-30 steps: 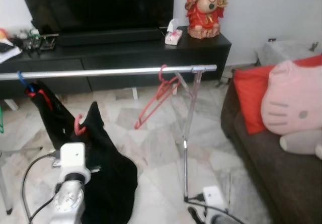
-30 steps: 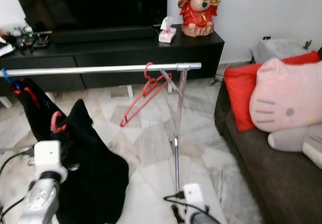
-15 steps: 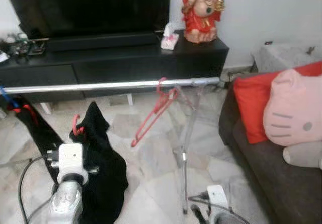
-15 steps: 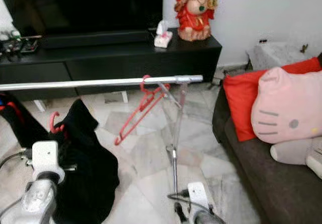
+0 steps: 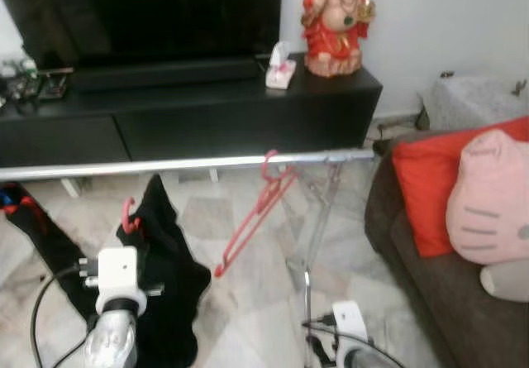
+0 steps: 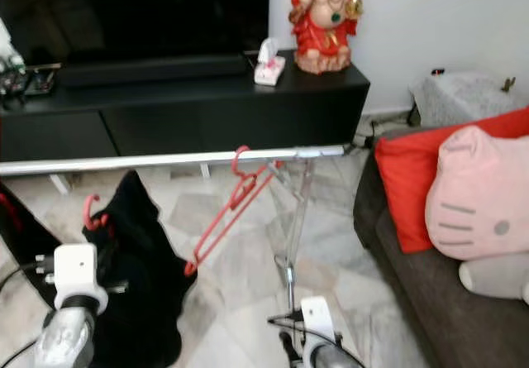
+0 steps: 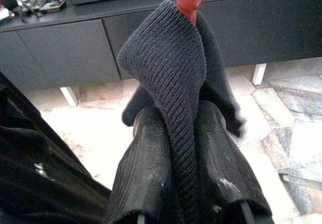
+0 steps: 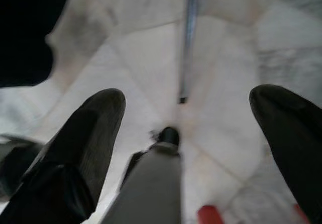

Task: Hang hanger

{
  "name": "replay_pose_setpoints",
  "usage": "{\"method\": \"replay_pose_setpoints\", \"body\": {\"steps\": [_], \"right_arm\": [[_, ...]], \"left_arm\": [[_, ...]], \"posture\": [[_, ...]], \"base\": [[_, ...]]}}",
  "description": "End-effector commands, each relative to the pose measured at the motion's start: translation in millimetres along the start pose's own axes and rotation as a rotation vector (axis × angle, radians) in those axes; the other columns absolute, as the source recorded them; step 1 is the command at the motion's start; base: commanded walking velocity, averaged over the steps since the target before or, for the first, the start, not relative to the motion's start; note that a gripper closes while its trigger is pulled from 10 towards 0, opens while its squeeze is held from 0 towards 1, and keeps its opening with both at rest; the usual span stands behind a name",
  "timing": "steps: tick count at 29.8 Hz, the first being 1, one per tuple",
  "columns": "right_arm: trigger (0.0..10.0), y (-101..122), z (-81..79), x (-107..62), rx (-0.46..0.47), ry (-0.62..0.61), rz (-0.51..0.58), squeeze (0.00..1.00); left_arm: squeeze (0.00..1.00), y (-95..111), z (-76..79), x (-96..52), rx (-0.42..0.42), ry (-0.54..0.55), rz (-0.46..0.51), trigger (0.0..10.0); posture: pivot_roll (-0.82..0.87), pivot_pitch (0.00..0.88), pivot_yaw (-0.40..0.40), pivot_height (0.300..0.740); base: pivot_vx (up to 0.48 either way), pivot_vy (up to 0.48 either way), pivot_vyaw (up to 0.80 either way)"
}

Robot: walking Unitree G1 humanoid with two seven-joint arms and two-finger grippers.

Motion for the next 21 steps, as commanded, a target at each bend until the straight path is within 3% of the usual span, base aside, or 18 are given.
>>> {"method": "replay_pose_setpoints", "body": {"steps": [1, 7, 12, 21], "right_arm": [[10.0, 3, -5.9, 1.0, -0.004, 0.011, 0.005, 0.0], [10.0, 1, -5.6, 0.5, -0.012, 0.014, 0.002, 0.0], [10.0, -9, 2.0, -2.1, -0.014, 0.007, -0.007, 0.0], [10.0, -8, 3.0, -2.1, -0.015, 0.008, -0.005, 0.0]], "left_arm": [[0.0, 14, -10.0, 0.4, 0.028, 0.028, 0.058, 10.0], [0.0, 19, -18.2, 7.6, 0.045, 0.089, 0.068, 10.0], [0.0, 29, -8.2, 14.3, 0.006, 0.074, 0.116, 10.0], [0.0, 27, -7.1, 10.5, 0.006, 0.072, 0.115, 10.0]], "posture": [[-0.09, 0.0, 0.001, 0.74], [-0.09, 0.0, -0.003, 0.74], [-0.09, 0.0, -0.005, 0.74], [-0.09, 0.0, -0.006, 0.74]], "base": [[0.0, 0.0, 0.0], [0.0, 0.0, 0.0], [0.0, 0.0, 0.0], [0.247, 0.0, 0.0]]}}
Point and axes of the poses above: a point about 5 cm out from each wrist's last joint towards the gripper, its own x axis pointing out of the wrist towards the gripper, its own y axis along the axis of the wrist's last joint, z = x × y, the point moved 6 cm from there along x, pointing out of the wrist towards the gripper, and after that the axes turned 14 degrees about -x, right-handed, at the moved point
